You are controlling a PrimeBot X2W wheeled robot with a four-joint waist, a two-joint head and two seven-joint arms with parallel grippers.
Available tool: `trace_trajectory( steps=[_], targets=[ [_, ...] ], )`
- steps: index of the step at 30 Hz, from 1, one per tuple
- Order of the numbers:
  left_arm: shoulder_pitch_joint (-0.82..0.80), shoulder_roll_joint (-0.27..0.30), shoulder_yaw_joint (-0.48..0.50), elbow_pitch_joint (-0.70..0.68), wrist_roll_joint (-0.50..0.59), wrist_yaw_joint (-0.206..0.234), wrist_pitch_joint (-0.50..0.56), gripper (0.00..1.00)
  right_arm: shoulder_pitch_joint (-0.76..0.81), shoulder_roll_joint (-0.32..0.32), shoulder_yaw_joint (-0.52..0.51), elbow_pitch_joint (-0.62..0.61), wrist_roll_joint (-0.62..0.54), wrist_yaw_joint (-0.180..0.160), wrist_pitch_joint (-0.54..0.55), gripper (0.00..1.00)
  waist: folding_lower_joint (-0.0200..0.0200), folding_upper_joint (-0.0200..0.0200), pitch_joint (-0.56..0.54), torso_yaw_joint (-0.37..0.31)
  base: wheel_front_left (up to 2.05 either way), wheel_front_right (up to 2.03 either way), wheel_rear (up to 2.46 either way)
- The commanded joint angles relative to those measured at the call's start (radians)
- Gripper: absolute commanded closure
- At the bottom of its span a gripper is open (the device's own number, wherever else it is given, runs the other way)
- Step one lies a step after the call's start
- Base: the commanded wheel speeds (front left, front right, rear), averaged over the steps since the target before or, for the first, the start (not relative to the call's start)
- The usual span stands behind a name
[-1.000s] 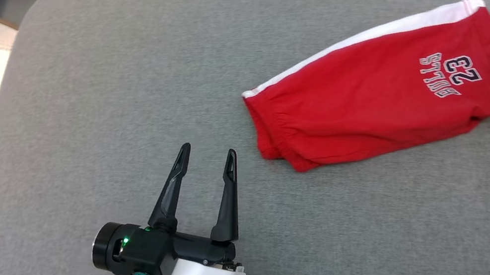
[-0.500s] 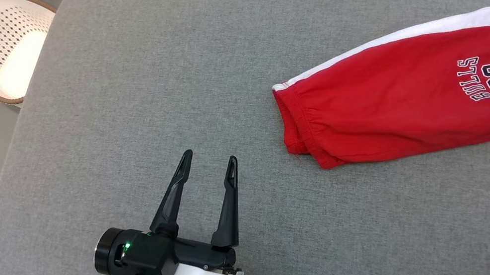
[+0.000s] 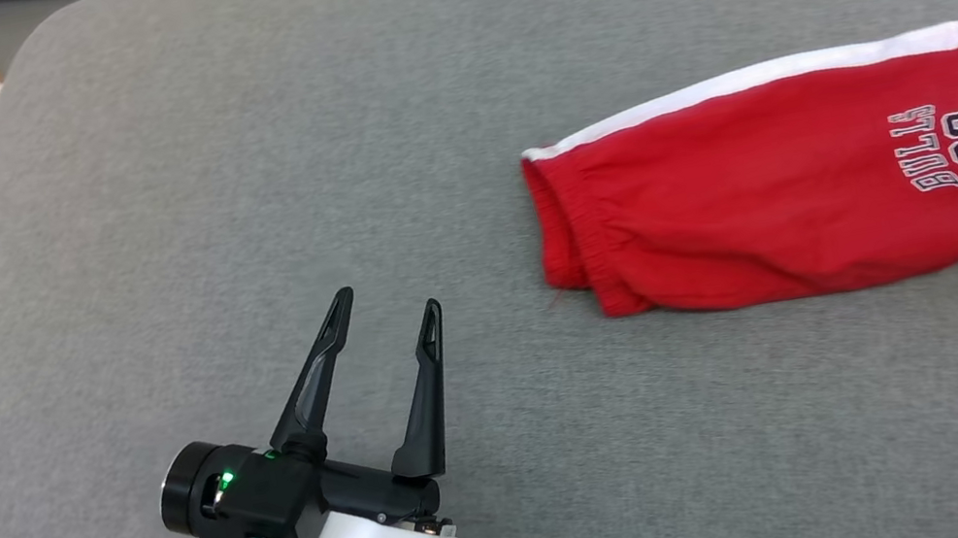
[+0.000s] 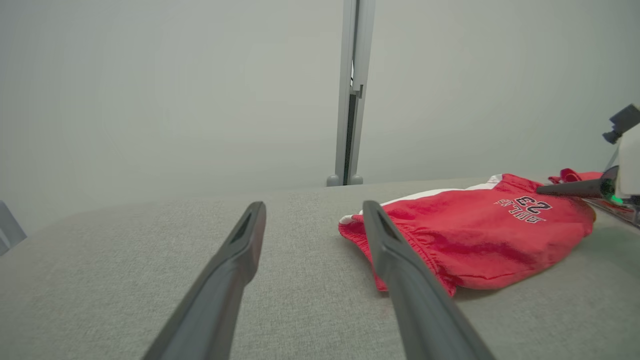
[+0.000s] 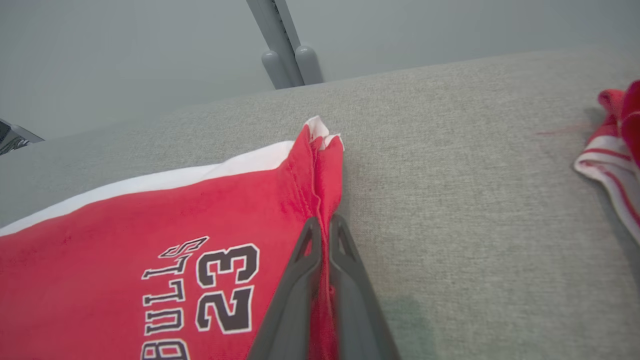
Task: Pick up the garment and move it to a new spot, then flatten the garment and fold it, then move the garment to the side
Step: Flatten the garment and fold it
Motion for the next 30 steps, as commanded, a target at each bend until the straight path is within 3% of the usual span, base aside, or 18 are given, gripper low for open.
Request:
trace_trajectory(
  steps=[1,6,10,24,30],
  targets=[
    [0.011,0.002,0.008,0.001,0.009,-0.006,-0.004,0.00,0.017,-0.023,0.001,-0.013,0.008,-0.001,-0.007,1.00,0.0000,0.0000,-0.021,-0.041,0.00,0.00,0.00],
    [0.021,0.002,0.017,-0.005,0.015,-0.009,-0.004,0.00,0.023,-0.090,0.000,-0.053,0.003,-0.001,-0.003,1.00,0.0000,0.0000,-0.032,-0.090,0.00,0.00,0.00],
    [0.022,0.002,0.020,0.001,0.013,-0.012,-0.004,0.00,-0.003,-0.098,0.011,-0.111,-0.009,0.000,0.001,1.00,0.0000,0.0000,-0.041,-0.120,0.00,0.00,0.00],
    [0.036,0.001,0.000,0.005,-0.005,0.003,-0.004,0.00,-0.039,-0.041,0.158,-0.383,-0.071,0.000,0.049,1.00,0.0000,0.0000,-0.095,-0.109,0.00,0.00,0.00],
    [0.039,0.001,-0.002,0.007,-0.006,0.008,-0.004,0.00,-0.053,0.023,0.240,-0.446,-0.083,0.000,0.094,1.00,0.0000,0.0000,-0.102,-0.089,0.00,0.00,0.00]
  ],
)
